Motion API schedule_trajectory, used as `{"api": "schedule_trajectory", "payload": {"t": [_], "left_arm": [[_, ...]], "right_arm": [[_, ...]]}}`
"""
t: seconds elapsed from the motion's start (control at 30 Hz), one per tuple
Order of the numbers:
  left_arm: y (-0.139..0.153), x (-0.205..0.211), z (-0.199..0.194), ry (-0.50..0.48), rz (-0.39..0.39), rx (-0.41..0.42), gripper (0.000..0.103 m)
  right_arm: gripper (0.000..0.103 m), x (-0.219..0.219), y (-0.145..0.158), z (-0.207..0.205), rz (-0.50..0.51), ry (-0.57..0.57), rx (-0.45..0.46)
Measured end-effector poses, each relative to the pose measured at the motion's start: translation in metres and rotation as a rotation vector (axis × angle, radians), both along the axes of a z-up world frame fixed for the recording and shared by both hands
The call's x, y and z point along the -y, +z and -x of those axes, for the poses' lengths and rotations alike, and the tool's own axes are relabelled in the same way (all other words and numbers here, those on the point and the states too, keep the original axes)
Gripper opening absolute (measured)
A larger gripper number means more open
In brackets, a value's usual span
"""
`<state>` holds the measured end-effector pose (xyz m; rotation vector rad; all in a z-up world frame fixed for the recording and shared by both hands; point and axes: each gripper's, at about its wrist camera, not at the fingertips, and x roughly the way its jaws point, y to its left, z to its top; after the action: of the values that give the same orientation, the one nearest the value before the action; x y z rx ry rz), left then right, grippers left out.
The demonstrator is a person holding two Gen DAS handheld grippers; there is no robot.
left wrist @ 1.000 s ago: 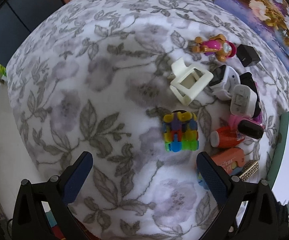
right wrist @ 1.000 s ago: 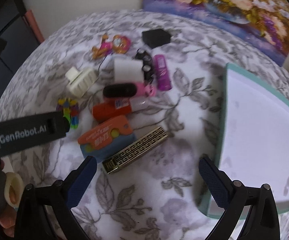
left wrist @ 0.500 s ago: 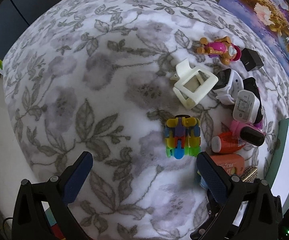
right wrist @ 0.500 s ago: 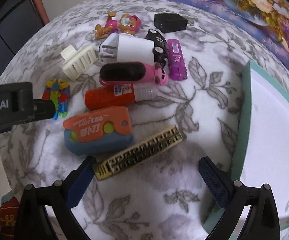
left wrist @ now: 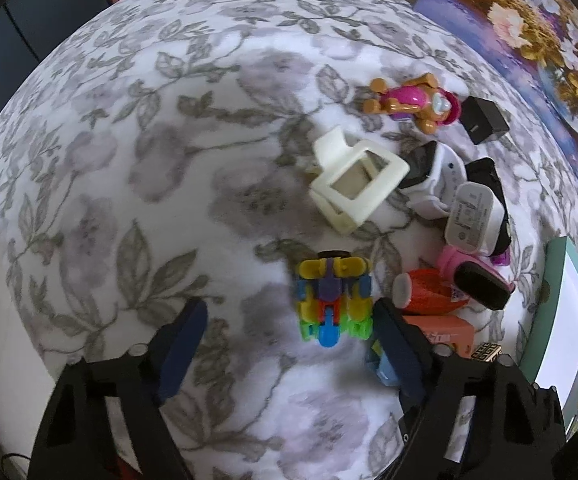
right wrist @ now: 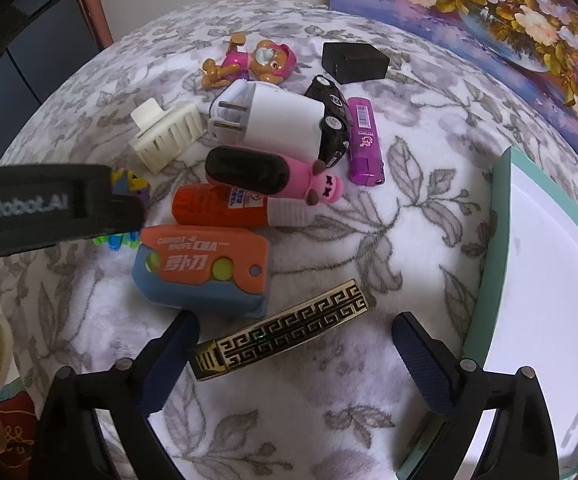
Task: Organize rigid objects
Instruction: 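Grasp the colourful block toy with the left gripper while the right gripper grasps the gold bar, then carry the block toy in the left gripper over the tray while the right carries the gold bar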
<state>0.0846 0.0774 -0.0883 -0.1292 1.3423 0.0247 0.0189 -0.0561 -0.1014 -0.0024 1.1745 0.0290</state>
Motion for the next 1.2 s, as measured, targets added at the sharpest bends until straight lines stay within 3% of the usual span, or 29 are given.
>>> {"api": "schedule_trajectory", "payload": {"t": [0.13, 0.23, 0.3, 0.5, 0.6, 0.8, 1.2], "left_arm": [[-0.002, 0.007, -0.005, -0.027, 0.047, 0.006, 0.055], [-0.001, 0.015, -0.005, -0.044, 0.069, 0.019, 0.041], [0.003, 0.018, 0.001, -0.050, 0.077, 0.026, 0.037], [0.006, 0.021, 0.002, -0.036, 0.090, 0.031, 0.036], [0.012, 0.003, 0.012, -0.023, 0.067, 0.040, 0.035], [0.027, -0.008, 0.020, 0.027, 0.041, 0.045, 0.035], [0.070, 0.015, 0.029, 0.075, 0.091, 0.074, 0.035]], "right_arm": [[0.097, 0.002, 0.004, 0.003, -0.003, 0.002, 0.008], [0.096, 0.002, 0.005, 0.002, -0.003, 0.006, 0.012], [0.095, 0.001, 0.005, 0.003, -0.003, 0.008, 0.014], [0.086, 0.001, 0.007, 0.005, -0.015, 0.010, 0.022], [0.082, 0.006, 0.008, 0.006, -0.026, -0.006, 0.025], [0.082, 0.013, 0.009, 0.007, -0.065, -0.033, 0.026], [0.082, 0.048, 0.021, 0.014, -0.188, -0.165, 0.055]]}}
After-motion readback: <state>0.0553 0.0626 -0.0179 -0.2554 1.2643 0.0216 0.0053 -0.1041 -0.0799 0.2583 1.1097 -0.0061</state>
